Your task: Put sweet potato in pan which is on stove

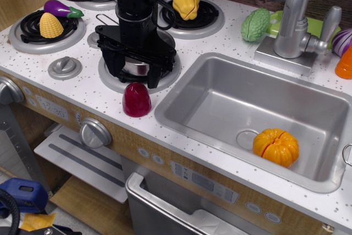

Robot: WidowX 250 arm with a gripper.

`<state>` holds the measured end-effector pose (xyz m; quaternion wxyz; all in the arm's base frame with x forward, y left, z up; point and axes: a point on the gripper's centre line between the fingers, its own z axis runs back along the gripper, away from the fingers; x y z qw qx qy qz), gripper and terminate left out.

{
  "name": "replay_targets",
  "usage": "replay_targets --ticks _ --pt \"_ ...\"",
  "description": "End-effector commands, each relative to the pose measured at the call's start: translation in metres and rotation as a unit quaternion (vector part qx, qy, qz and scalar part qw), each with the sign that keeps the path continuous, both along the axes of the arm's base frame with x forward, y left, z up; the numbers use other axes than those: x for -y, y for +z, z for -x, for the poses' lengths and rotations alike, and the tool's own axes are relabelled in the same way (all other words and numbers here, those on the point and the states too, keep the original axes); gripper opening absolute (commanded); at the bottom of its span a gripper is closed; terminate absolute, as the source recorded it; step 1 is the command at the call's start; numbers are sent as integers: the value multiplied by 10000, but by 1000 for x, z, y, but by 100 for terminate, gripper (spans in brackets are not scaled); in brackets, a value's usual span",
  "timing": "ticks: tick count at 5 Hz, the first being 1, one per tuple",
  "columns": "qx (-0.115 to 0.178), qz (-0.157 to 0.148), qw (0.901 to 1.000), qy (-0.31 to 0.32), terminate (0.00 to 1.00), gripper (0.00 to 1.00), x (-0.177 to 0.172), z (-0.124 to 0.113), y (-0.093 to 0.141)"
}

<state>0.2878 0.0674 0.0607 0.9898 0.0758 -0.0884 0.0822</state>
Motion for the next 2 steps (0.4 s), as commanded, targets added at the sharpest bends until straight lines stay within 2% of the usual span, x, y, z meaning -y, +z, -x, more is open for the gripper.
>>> replay_targets --ticks 1,2 --pt "0 0 10000 0 0 100 0 0 0" --pt "110 49 9999 -40 0 100 -6 1 -9"
